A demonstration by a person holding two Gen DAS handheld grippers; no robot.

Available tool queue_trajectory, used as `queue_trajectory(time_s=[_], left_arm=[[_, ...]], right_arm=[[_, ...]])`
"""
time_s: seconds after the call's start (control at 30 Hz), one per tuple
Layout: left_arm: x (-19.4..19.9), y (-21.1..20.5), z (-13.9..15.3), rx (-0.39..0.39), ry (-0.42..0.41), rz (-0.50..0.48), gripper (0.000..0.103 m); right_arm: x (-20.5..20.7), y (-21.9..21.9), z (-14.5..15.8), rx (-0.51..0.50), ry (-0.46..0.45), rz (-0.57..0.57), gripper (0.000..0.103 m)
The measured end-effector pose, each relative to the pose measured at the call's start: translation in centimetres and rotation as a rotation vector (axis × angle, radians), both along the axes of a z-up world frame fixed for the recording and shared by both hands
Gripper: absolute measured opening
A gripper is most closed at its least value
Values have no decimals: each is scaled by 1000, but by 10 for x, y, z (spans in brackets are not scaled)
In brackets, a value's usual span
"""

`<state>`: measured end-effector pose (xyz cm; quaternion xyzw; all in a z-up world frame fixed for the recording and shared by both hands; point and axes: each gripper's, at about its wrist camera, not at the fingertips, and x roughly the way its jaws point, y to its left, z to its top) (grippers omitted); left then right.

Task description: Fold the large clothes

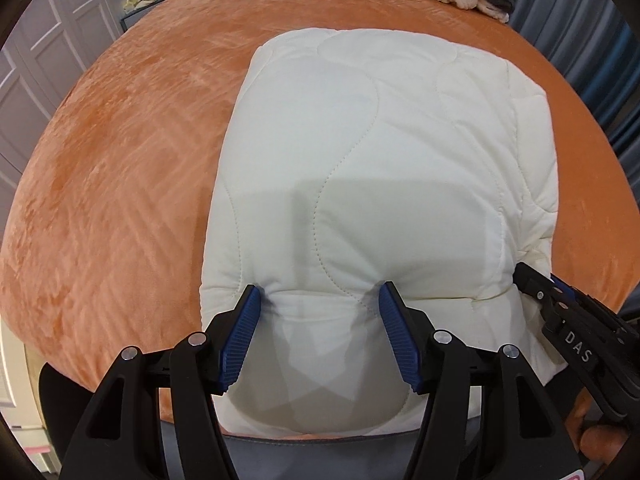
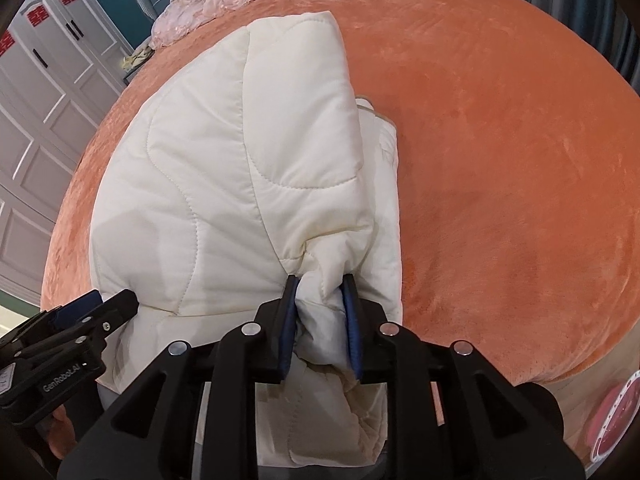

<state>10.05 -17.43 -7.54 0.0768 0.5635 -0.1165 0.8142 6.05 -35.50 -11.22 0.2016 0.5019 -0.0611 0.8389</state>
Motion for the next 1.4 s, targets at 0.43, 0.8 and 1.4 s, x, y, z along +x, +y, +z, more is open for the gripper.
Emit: queue_trajectory(time_s=[0.43, 0.8, 1.4], left_arm=[[-4, -7, -5, 36, -48, 2, 60], [39, 24, 61, -161, -73, 61, 60], [145, -33, 17, -122, -43, 70, 60]], right_arm=[[-4, -18, -10, 112, -35, -21, 24], [6, -68, 82, 215, -202, -123, 56], [101, -58, 22, 115, -49, -160, 11]])
